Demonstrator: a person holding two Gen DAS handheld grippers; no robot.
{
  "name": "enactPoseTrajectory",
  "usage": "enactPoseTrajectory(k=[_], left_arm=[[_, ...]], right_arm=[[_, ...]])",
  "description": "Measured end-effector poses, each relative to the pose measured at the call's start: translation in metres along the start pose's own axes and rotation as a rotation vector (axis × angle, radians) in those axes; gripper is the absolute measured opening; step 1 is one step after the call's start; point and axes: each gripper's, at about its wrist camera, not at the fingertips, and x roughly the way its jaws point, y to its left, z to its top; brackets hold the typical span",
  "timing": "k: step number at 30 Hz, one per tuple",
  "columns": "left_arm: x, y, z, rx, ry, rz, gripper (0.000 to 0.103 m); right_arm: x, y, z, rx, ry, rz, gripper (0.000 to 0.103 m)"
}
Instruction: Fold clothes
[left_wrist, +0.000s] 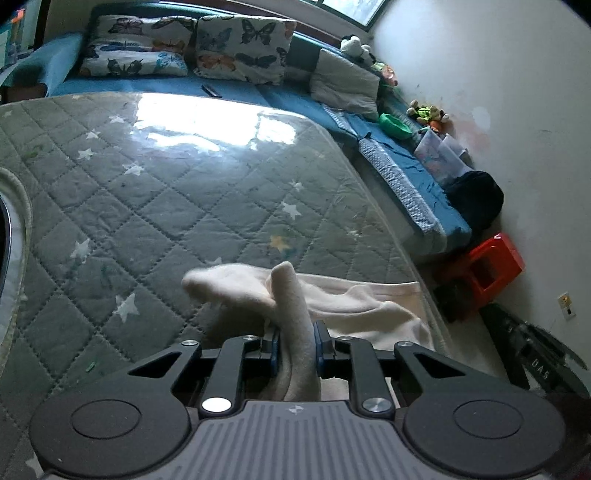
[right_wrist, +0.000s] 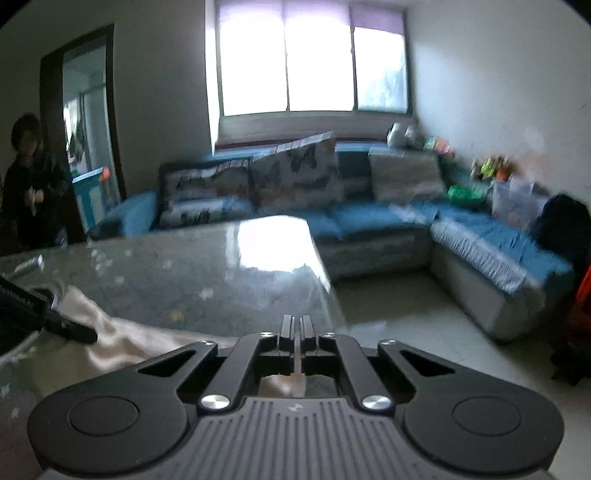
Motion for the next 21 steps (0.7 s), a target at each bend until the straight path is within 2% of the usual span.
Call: enactPoseTrajectory(k=[3,5,7,8,14,15,16,18,21], left_arm=[[0.002,0.010,-0.001,-0.015,0.014,0.023,0.020],[0.003,0.017,-0.002,-0.029,0.024,0.042,0.020],[0.006,0.023,-0.004,-0.040,0.037,0.056,0.020],[0.008,0.026,-0.005,-0.041,0.043,0.063,0.020],[0.015,0.031,-0.009,-0.040,0.064,0.086,0.020],[0.015,0.031,-0.009,-0.037,0.064,0.087,0.020],[0.015,0.030,-0.009,-0.035,0.064,0.087,0.020],[0.015,0.028,-0.009,-0.029,0.063,0.089,0.020],[0.013,0.022,-0.007,-0.017,0.059,0.076,0.020]], right_arm=[[0.014,-0.006,-0.014,0.031,0.046,0.032,0.012],[0.024,-0.008,-0.024,0.052,0.077,0.054,0.025],[0.036,-0.011,-0.033,0.076,0.107,0.081,0.045],[0.040,-0.013,-0.037,0.088,0.119,0.091,0.046],[0.060,-0.018,-0.051,0.149,0.146,0.107,0.045],[0.061,-0.017,-0.052,0.150,0.144,0.109,0.036],[0.061,-0.016,-0.052,0.153,0.143,0.120,0.021],[0.059,-0.014,-0.052,0.146,0.132,0.129,0.010],[0.049,-0.009,-0.046,0.101,0.089,0.097,0.009]])
